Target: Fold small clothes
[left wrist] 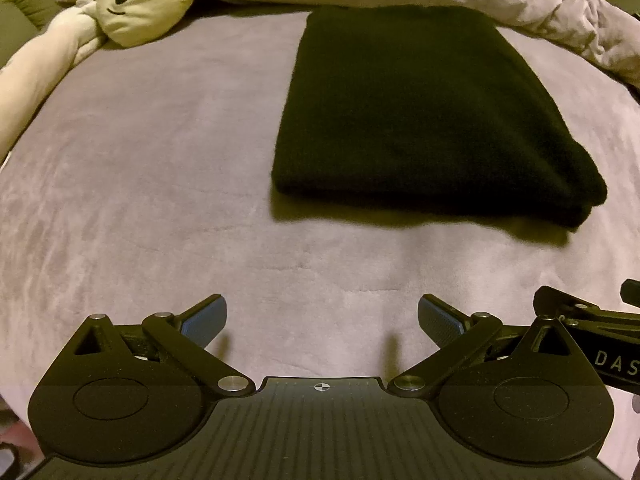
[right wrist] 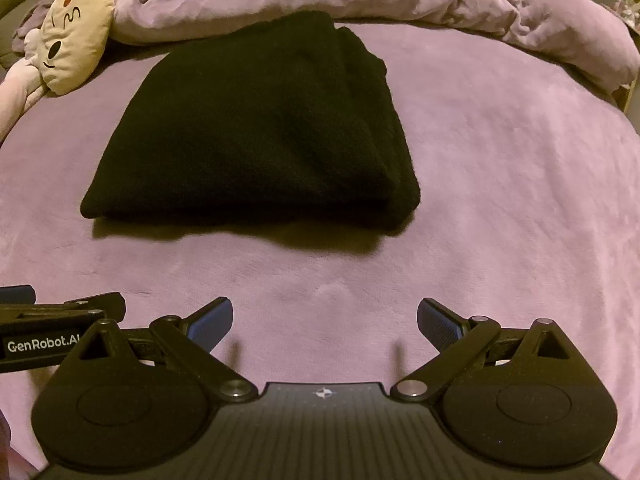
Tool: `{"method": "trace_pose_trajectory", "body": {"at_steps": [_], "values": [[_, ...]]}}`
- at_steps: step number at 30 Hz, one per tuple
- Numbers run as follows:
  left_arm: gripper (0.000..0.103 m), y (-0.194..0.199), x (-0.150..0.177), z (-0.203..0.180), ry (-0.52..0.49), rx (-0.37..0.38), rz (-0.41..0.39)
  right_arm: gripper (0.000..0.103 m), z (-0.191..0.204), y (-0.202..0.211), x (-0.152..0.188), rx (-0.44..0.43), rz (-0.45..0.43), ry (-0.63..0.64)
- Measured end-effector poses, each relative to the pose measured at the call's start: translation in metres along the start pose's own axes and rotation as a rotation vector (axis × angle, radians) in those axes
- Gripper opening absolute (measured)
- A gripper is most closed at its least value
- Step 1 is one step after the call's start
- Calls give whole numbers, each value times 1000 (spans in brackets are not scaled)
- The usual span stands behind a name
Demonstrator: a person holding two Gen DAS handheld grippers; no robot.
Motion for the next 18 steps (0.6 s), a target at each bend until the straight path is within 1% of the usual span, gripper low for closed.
{"method": "trace_pose_trajectory", "body": {"at_steps": [18], "values": [[103,7,-1,-1,-3,-7,-12,99,4,2,-1,-8,-15,-5]]}}
Point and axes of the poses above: each gripper's, at about its wrist camera, not at the fingertips, and y roughly against the way its jaws point, z to its left, x to its underside, the point moved 5 cm from there along -y, roughly the way its jaws point, and after that the axes turned 13 degrees about -x, right-handed, at the moved point
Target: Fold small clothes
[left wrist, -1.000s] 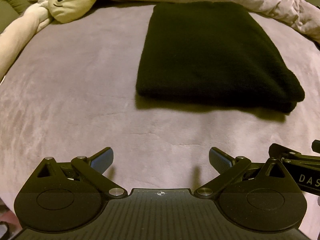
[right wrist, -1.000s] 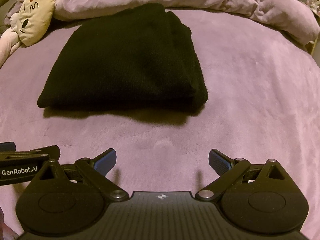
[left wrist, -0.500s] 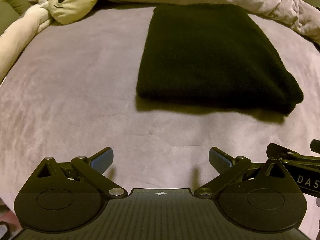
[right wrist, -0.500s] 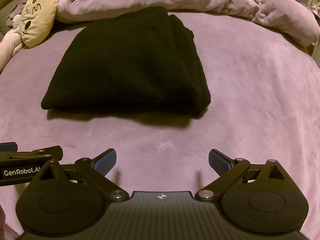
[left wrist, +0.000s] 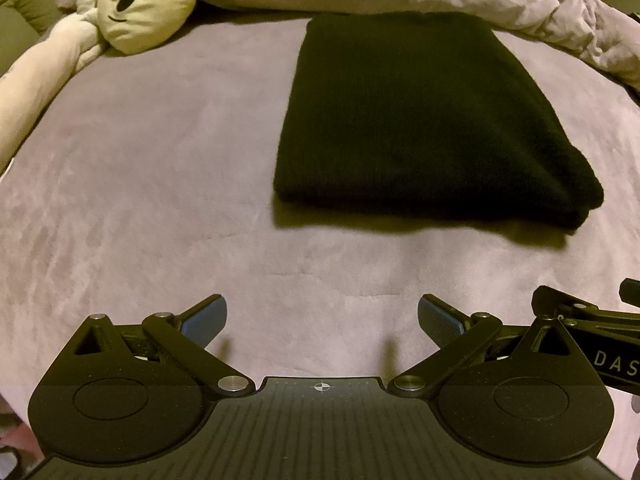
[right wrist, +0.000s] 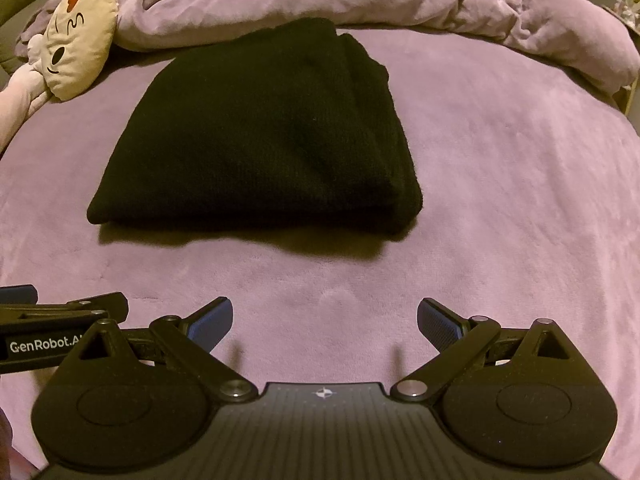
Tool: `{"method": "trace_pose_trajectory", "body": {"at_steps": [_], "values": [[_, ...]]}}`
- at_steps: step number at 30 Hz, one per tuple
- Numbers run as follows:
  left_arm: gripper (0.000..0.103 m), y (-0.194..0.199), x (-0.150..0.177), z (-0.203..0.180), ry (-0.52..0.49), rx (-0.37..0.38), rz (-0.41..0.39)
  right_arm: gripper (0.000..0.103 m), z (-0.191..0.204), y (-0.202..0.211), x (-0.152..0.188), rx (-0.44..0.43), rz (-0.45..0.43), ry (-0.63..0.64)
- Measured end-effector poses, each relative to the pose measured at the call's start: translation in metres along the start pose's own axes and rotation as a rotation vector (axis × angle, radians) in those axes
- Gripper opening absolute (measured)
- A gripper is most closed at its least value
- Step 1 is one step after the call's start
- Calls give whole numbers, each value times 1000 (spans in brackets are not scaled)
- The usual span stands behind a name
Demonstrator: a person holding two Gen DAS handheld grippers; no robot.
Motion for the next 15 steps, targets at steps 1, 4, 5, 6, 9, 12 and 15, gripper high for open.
{"method": "trace_pose_trajectory", "body": {"at_steps": [1,4,5,6,9,12,15], "values": [[103,0,0,0,0,1,0,99,0,0,0,1,0,-1],[103,0,0,-1,-1,1,0,99,-1,0,0,1,-1,-3],[103,0,-1,-1,-3,1,-1,99,-1,0,0,1,-2,-3],[103,0,-1,-1,-5,0,-1,99,-2,0,0,0,-2,-3],[103,0,-1,-1,-6,0,-3,99,-3,0,1,1,-1,-5],[103,0,-1,-2,-6,0,-5,99,-3,1,1,-1,-6,-7],[103,0,-1,-3,-7,-2,-7,99,-3,1,1,-1,-9,-6]]}}
Point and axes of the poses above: each gripper's, at about its wrist camera, not at the fingertips, and y roughly against the way its jaws point, z to its left, x to its underside, the point moved 5 cm from there along -y, roughly the way its jaws point, and after that the axes turned 13 degrees about -x, right-handed, at the moved point
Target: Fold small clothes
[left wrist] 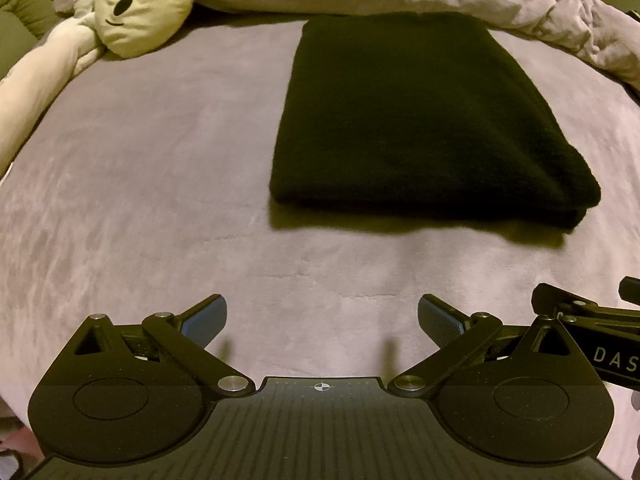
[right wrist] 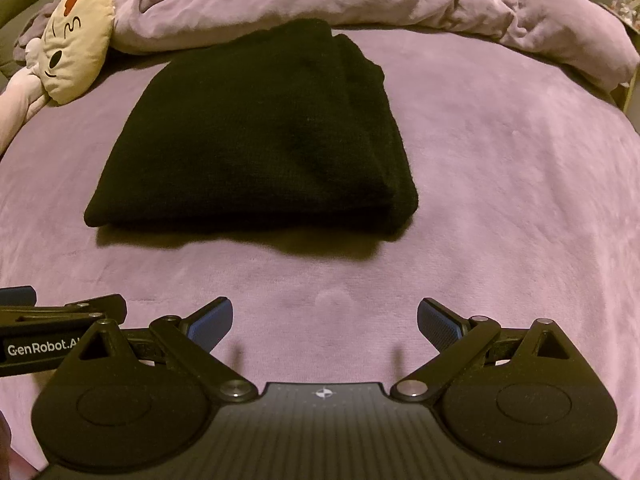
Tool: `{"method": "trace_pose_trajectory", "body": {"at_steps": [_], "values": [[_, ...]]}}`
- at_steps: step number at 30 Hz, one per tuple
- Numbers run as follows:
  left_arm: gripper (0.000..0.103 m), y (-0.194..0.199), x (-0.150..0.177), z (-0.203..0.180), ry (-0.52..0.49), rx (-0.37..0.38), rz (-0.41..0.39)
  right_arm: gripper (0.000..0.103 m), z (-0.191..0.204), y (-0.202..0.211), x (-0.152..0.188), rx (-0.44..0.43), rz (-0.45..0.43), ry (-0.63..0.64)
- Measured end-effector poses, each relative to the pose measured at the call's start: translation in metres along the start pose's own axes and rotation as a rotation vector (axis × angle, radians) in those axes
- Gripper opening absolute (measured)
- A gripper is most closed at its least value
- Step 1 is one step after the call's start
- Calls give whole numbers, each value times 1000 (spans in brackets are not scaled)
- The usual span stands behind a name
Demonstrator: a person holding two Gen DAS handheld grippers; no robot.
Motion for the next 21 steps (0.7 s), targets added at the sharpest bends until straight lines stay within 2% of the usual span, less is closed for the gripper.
{"method": "trace_pose_trajectory", "body": {"at_steps": [21], "values": [[103,2,0,-4,-18,-21,-29,99,1,2,1,7,-25,7]]}}
Point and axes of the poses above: each gripper's, at about its wrist camera, not at the fingertips, and y roughly against the way its jaws point, z to its left, x to its underside, the point moved 5 cm from there along -y, roughly the way its jaws point, and after that the axes turned 13 degrees about -x, right-handed, at the moved point
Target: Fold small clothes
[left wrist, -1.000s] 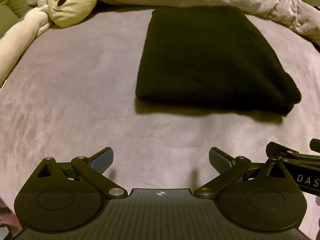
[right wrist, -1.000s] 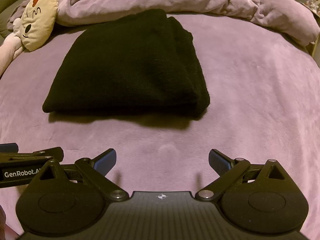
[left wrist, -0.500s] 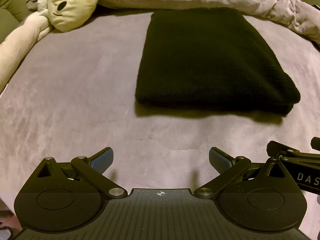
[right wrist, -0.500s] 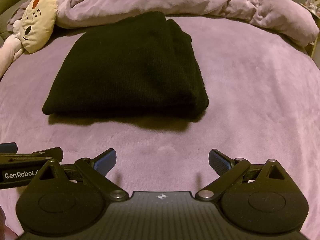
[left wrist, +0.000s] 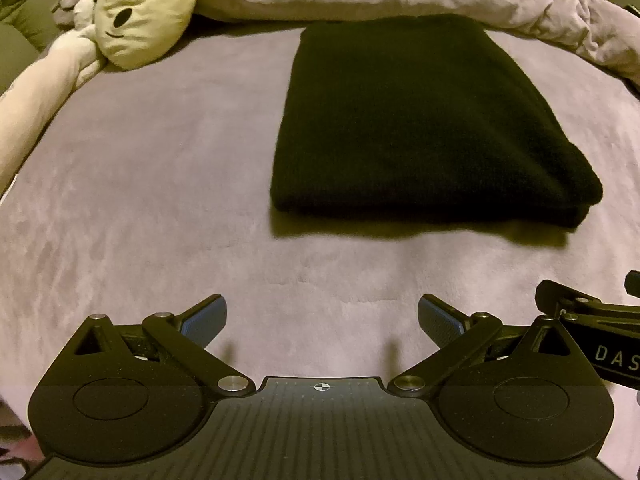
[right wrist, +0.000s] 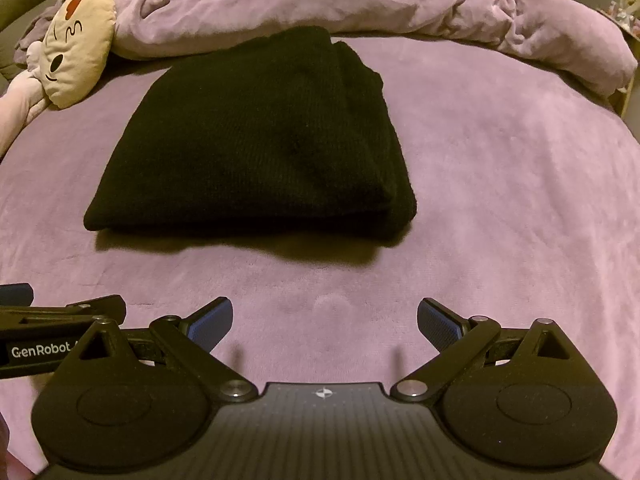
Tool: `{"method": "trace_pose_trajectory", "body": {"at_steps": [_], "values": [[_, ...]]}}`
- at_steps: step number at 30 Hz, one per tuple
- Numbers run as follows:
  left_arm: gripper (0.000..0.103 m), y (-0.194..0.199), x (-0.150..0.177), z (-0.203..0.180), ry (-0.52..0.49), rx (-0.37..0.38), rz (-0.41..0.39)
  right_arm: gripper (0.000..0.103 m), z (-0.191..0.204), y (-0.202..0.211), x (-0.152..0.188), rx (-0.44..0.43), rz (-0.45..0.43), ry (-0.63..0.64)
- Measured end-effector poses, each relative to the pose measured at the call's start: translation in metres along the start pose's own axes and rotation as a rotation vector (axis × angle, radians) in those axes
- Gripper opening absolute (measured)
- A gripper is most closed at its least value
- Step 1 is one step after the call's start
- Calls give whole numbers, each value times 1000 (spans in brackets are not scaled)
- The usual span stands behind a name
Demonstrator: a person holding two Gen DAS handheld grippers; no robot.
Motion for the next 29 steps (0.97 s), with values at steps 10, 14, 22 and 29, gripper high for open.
{"method": "trace_pose_trajectory", "body": {"at_steps": [10,14,22,29], "values": [[103,2,-2,-1,-5,2,-9,99,-4,1,0,-3,-4,-6],[103,1,-2,0,-6,5,-11,99,-4,2,1,0,-6,-4],[103,-3,1,-2,1,25,16,99,-6,2,2,4,-3,-9],[103,-1,0,0,15,30,16,99,-5,5,1,2,-15,-15]]}}
Point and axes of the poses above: each gripper's, at about its wrist camera, not at the fingertips, and y roughly against the way its jaws point, z to its left, x to its underside, the point moved 5 cm from there along -y, roughly the way its jaws point, and after that the axes turned 13 degrees about -x, right-handed, at the moved point
